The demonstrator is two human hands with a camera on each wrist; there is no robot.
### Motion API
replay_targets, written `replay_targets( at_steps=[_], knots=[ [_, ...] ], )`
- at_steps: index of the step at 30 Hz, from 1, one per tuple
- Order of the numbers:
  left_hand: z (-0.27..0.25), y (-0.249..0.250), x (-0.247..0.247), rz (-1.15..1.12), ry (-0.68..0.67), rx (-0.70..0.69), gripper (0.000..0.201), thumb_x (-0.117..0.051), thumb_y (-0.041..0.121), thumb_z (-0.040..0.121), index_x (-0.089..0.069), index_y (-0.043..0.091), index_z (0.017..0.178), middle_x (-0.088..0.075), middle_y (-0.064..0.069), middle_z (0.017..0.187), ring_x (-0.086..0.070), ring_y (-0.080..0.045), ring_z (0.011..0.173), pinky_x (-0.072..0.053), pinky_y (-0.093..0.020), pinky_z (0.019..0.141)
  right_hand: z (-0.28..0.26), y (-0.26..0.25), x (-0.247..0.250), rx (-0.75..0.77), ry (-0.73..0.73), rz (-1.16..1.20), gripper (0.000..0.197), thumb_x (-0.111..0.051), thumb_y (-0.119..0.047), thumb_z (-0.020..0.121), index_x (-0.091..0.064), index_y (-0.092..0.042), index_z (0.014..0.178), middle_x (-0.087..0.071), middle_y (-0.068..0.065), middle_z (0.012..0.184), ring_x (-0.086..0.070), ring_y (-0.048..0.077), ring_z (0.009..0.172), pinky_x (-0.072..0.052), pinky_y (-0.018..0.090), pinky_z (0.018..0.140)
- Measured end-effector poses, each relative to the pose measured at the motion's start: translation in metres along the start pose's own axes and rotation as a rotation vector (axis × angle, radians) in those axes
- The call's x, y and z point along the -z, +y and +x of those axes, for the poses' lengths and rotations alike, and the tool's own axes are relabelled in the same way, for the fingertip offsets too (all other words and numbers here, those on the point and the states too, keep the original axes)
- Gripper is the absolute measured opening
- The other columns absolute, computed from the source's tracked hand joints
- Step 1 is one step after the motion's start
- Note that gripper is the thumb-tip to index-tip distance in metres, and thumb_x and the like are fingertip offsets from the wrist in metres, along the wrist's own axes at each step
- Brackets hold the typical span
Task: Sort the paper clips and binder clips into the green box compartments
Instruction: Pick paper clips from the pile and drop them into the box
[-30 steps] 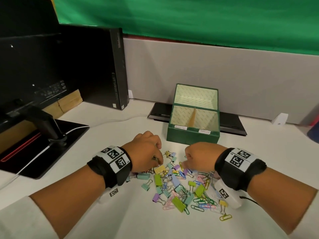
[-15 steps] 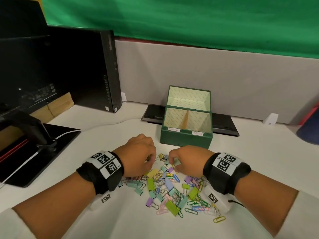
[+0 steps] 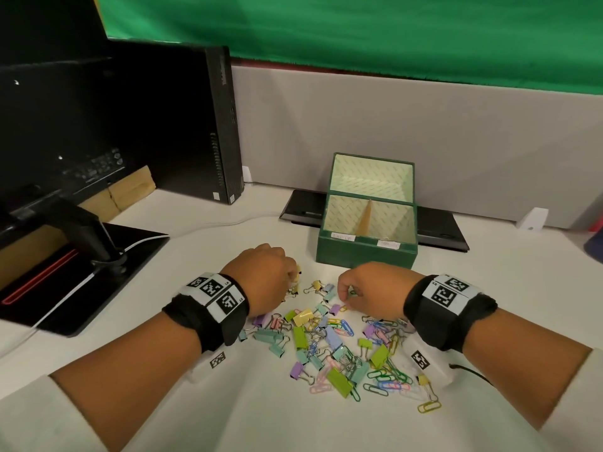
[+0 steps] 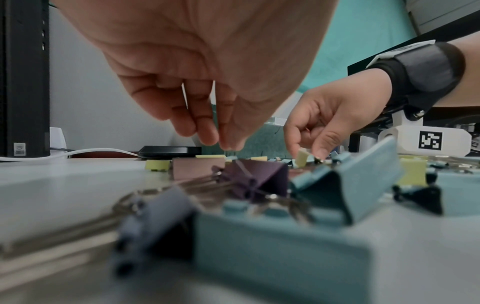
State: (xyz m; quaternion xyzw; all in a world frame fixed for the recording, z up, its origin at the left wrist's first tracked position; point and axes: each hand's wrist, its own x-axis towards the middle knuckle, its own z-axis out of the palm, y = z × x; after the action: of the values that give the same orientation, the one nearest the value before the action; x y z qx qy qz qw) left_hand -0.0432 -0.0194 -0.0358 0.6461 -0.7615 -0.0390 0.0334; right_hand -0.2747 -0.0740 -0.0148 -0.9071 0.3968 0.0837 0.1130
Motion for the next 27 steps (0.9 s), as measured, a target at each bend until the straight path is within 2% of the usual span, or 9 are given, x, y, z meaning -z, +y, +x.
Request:
replay_targets(
  at_steps=[6, 8, 13, 15, 18, 21, 24, 25, 27],
  knots=[
    [-0.001, 0.001, -0.001, 0.015, -0.050, 0.024, 0.022, -0.058, 0.046, 0.091, -0.066, 0.035, 0.108, -0.057, 0.008, 0.110, -0.051, -0.016, 0.108, -0.047, -0.034, 0.089, 0.003, -0.005, 0.000, 0.011, -0.046, -0.040, 0.007, -0.064, -0.030, 0.091, -0.068, -0.028, 0.096, -0.060, -0.012, 0.087, -0.059, 0.015, 0.085, -0.044, 0.024, 0.064],
    [-0.002, 0.001, -0.001, -0.015, -0.055, 0.044, 0.019, -0.060, 0.043, 0.090, -0.065, 0.033, 0.105, -0.057, 0.009, 0.109, -0.051, -0.014, 0.106, -0.048, -0.034, 0.089, 0.004, -0.010, 0.000, 0.005, -0.099, -0.070, 0.007, -0.061, -0.027, 0.090, -0.066, -0.023, 0.093, -0.064, -0.007, 0.092, -0.061, 0.018, 0.085, -0.049, 0.027, 0.068],
    [0.000, -0.003, -0.001, -0.074, -0.018, 0.072, 0.017, -0.055, 0.023, 0.091, -0.064, 0.032, 0.101, -0.058, 0.009, 0.106, -0.051, -0.015, 0.105, -0.047, -0.031, 0.086, 0.004, -0.006, 0.009, -0.043, -0.122, 0.029, 0.018, -0.056, -0.028, 0.092, -0.051, -0.024, 0.075, -0.052, -0.005, 0.076, -0.046, 0.014, 0.068, -0.037, 0.025, 0.059],
    [0.003, -0.006, 0.000, -0.048, -0.002, 0.080, 0.027, -0.053, 0.019, 0.093, -0.064, 0.034, 0.112, -0.055, 0.006, 0.113, -0.049, -0.017, 0.110, -0.046, -0.031, 0.087, 0.003, 0.006, 0.017, -0.099, -0.041, 0.495, 0.020, -0.046, -0.017, 0.093, -0.050, -0.017, 0.074, -0.044, 0.001, 0.069, -0.040, 0.016, 0.061, -0.032, 0.029, 0.056],
    [0.005, -0.006, 0.002, -0.028, -0.031, 0.076, 0.029, -0.053, 0.029, 0.096, -0.061, 0.037, 0.123, -0.050, 0.003, 0.120, -0.047, -0.018, 0.115, -0.046, -0.033, 0.092, -0.005, 0.026, 0.028, -0.044, 0.015, 1.449, 0.011, -0.038, -0.011, 0.075, -0.048, -0.012, 0.071, -0.037, 0.006, 0.065, -0.035, 0.018, 0.053, -0.016, 0.032, 0.055],
    [0.008, -0.003, 0.002, 0.001, -0.039, 0.067, 0.026, -0.055, 0.038, 0.096, -0.063, 0.034, 0.120, -0.052, 0.004, 0.119, -0.050, -0.019, 0.112, -0.046, -0.033, 0.088, -0.009, 0.039, 0.034, 0.038, 0.013, 1.833, 0.019, -0.036, -0.014, 0.076, -0.054, -0.009, 0.080, -0.047, 0.010, 0.074, -0.044, 0.020, 0.059, -0.029, 0.028, 0.049],
    [0.013, -0.001, 0.003, 0.014, -0.029, 0.063, 0.017, -0.056, 0.032, 0.094, -0.066, 0.030, 0.108, -0.055, 0.005, 0.110, -0.053, -0.019, 0.105, -0.046, -0.032, 0.081, -0.006, 0.032, 0.037, -0.075, 0.027, 1.795, 0.021, -0.040, -0.018, 0.090, -0.058, -0.011, 0.081, -0.048, 0.005, 0.072, -0.041, 0.014, 0.053, -0.032, 0.022, 0.042],
    [0.014, -0.001, 0.004, 0.016, -0.031, 0.059, 0.015, -0.056, 0.029, 0.094, -0.067, 0.029, 0.104, -0.056, 0.005, 0.108, -0.054, -0.019, 0.102, -0.046, -0.030, 0.078, -0.003, 0.029, 0.035, -0.146, 0.044, 1.641, 0.022, -0.043, -0.018, 0.095, -0.060, -0.012, 0.082, -0.046, 0.003, 0.069, -0.037, 0.013, 0.050, -0.029, 0.021, 0.039],
    [0.014, 0.000, 0.004, 0.028, -0.039, 0.048, 0.014, -0.054, 0.025, 0.094, -0.067, 0.027, 0.100, -0.058, 0.006, 0.105, -0.055, -0.018, 0.097, -0.045, -0.029, 0.075, -0.001, 0.020, 0.032, -0.231, 0.061, 1.017, 0.019, -0.050, -0.018, 0.098, -0.066, -0.014, 0.089, -0.051, -0.003, 0.069, -0.040, 0.011, 0.050, -0.031, 0.019, 0.041]
  ],
)
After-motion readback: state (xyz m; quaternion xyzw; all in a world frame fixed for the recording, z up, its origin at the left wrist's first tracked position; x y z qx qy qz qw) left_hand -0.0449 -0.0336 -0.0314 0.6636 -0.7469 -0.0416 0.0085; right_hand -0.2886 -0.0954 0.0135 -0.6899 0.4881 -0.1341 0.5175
